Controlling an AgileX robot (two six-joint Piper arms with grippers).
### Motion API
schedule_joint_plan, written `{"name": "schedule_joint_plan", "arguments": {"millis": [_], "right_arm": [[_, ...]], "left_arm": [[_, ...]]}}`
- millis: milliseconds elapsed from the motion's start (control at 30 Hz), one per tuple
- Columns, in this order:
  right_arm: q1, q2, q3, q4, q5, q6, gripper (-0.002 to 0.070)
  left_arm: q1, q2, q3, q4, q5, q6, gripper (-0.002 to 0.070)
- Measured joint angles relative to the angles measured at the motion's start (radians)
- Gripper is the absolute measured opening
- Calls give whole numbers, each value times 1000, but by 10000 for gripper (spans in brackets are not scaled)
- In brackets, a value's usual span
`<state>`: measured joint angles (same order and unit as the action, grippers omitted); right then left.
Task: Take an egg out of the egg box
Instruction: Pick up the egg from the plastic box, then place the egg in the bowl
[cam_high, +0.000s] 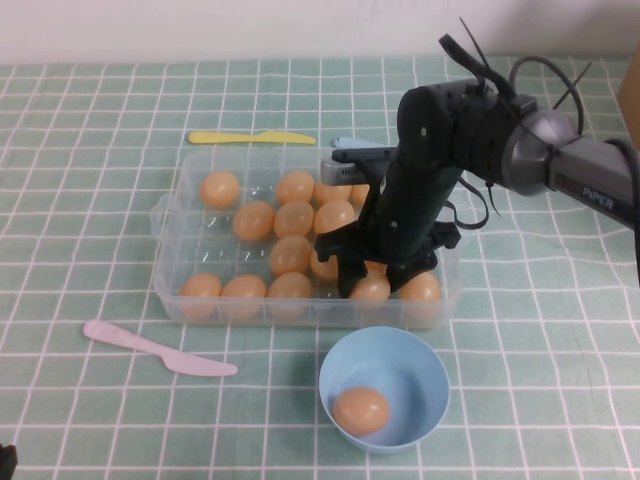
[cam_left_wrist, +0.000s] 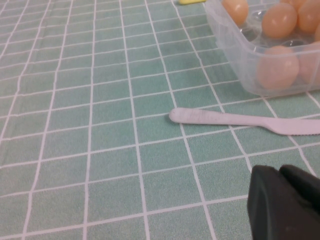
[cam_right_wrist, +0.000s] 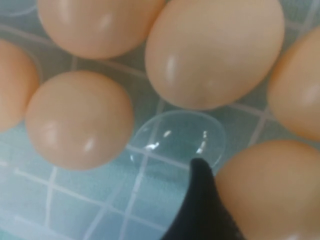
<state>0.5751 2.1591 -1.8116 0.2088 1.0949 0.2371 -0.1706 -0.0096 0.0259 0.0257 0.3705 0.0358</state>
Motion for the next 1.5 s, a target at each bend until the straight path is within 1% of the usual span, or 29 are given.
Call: {"name": "schedule_joint_plan", "arguments": {"millis": [133,267,400,567,667,833,1067,1300,1500], "right_arm": [[0,2,-24,-11,26,0,428],[0,5,-58,-20,102,0,427],[0,-19,-87,-39,120,0,426],[0,-133,-88,-77,128,0,426],[19,-218,-75,-121,130,0,426],[80,-382,74,-169,122,0,426],[164,-577,391,-179,-32,0,423],[176,-602,566,-147,-122,0,423],[178,-602,610,-143,-171,0,423]], "left_arm": [[0,0,0,0,0,0,-3],[0,0,0,0,0,0,-3],[0,0,0,0,0,0,-3],[0,0,0,0,0,0,-3],[0,0,0,0,0,0,-3],[0,0,0,0,0,0,-3],[0,0,0,0,0,0,-3],[0,0,0,0,0,0,-3],[0,0,0,0,0,0,-3]]}}
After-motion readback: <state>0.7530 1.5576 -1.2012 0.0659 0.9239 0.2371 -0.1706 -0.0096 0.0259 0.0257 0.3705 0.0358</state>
